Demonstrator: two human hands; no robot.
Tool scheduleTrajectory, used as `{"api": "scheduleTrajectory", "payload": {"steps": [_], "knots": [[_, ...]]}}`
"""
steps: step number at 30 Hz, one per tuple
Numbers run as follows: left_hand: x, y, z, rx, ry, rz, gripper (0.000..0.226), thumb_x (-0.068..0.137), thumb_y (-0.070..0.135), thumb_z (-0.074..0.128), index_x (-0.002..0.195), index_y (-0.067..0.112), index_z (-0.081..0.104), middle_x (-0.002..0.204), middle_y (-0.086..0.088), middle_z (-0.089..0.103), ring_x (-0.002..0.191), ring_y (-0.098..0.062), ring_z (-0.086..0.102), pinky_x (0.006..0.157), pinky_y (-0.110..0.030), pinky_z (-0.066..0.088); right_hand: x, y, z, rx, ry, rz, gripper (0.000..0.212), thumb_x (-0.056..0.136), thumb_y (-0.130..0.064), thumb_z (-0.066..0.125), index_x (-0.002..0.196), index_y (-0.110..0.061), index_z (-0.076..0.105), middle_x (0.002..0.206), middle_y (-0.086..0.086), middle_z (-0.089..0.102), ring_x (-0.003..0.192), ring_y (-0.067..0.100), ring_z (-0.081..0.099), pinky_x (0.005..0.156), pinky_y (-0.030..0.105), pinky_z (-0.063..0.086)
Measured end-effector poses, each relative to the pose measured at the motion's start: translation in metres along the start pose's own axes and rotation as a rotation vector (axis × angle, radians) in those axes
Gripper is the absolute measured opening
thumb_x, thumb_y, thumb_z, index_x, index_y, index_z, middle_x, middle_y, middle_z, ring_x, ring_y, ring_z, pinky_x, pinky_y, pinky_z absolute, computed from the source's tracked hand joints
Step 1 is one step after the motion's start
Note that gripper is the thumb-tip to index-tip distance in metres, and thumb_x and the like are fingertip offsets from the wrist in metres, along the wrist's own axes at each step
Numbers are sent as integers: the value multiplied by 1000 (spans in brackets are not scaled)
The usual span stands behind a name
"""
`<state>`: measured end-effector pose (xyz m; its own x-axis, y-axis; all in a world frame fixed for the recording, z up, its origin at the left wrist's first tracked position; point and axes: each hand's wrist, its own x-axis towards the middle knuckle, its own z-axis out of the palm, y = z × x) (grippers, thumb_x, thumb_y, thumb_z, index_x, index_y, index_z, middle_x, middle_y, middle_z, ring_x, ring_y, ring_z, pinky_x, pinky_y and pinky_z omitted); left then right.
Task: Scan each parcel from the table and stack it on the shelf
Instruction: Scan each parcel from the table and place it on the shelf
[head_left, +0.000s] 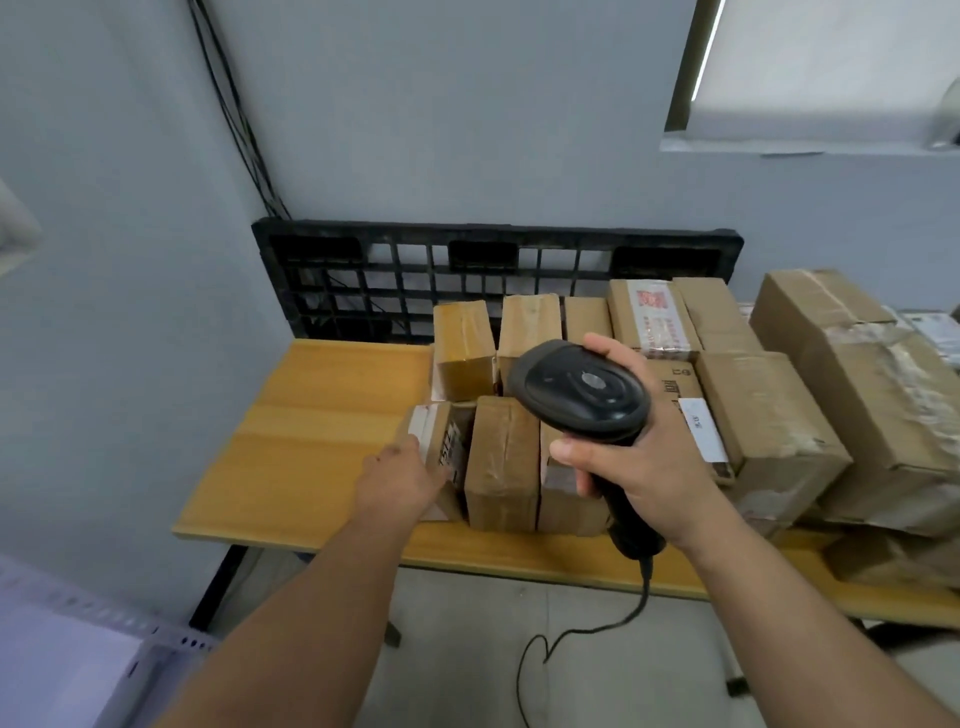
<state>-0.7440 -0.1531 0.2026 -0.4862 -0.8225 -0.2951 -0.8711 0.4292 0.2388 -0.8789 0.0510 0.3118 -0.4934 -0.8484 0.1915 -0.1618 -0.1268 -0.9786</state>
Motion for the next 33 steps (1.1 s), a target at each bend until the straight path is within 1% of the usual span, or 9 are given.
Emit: {"api": "scheduleTrajectory", "payload": {"steps": [4, 9, 12, 17, 20, 24, 26, 30, 33], "knots": [[12, -19, -6, -186, -77, -61, 48, 88, 42, 58, 125, 20, 37, 108, -6, 60, 100, -27, 58, 84, -36, 51, 0, -5, 15, -24, 10, 5, 83, 73, 6, 76, 137, -36, 42, 123, 4, 56, 54, 23, 61, 50, 30, 55], [10, -42, -18, -497, -220, -68, 97, 80, 14, 70, 152, 31, 7, 123, -9, 51, 96, -25, 59, 67, -31, 51, 3, -4, 30, -18, -13, -13, 83, 74, 7, 76, 136, -36, 42, 123, 9, 56, 54, 22, 61, 50, 30, 55], [5, -60, -15, -598, -302, -49, 106, 78, 9, 70, 152, 37, 1, 128, -11, 53, 97, -24, 62, 76, -37, 58, 5, 0, 40, 11, -43, 10, 83, 75, 5, 77, 134, -41, 42, 124, 7, 55, 54, 25, 59, 51, 29, 54], [-5, -74, -16, -755, -166, -10, 87, 82, 7, 69, 150, 32, 22, 127, -11, 55, 89, -15, 63, 62, -22, 53, 8, 3, 49, 57, -71, 10, 82, 73, 0, 78, 139, -34, 42, 125, 7, 57, 54, 29, 59, 50, 30, 54], [-6, -81, -22, -582, -69, 28, 85, 75, 20, 71, 146, 40, 29, 118, -9, 50, 93, -23, 60, 76, -37, 58, 9, 2, 54, 49, -78, 8, 83, 74, 6, 75, 140, -32, 40, 125, 9, 57, 54, 30, 59, 50, 30, 54], [-16, -80, -15, -334, 4, 48, 63, 79, 32, 68, 134, 35, 36, 111, -5, 43, 103, -24, 46, 87, -36, 48, 7, 1, 57, 64, -94, 7, 85, 72, 1, 77, 140, -32, 39, 125, 10, 56, 53, 31, 58, 50, 31, 54], [-19, -81, -5, -332, 20, 17, 57, 83, 35, 66, 132, 33, 37, 117, -8, 44, 105, -24, 45, 88, -36, 47, 6, 2, 56, 72, -97, 6, 85, 72, -1, 79, 141, -33, 40, 127, 9, 56, 53, 31, 58, 50, 32, 54], [-24, -84, 16, -406, -20, -22, 72, 84, 28, 66, 145, 37, 29, 126, -5, 32, 113, -24, 43, 96, -35, 47, 2, 0, 53, 59, -100, 11, 85, 74, -1, 79, 141, -34, 40, 127, 6, 55, 53, 29, 58, 50, 30, 54], [-23, -83, 11, -542, 22, -39, 65, 84, 22, 66, 141, 34, 38, 121, -2, 29, 106, -21, 44, 85, -29, 51, -2, -1, 49, 51, -114, 31, 85, 74, 6, 76, 139, -36, 41, 125, 6, 56, 53, 27, 58, 50, 29, 53]]}}
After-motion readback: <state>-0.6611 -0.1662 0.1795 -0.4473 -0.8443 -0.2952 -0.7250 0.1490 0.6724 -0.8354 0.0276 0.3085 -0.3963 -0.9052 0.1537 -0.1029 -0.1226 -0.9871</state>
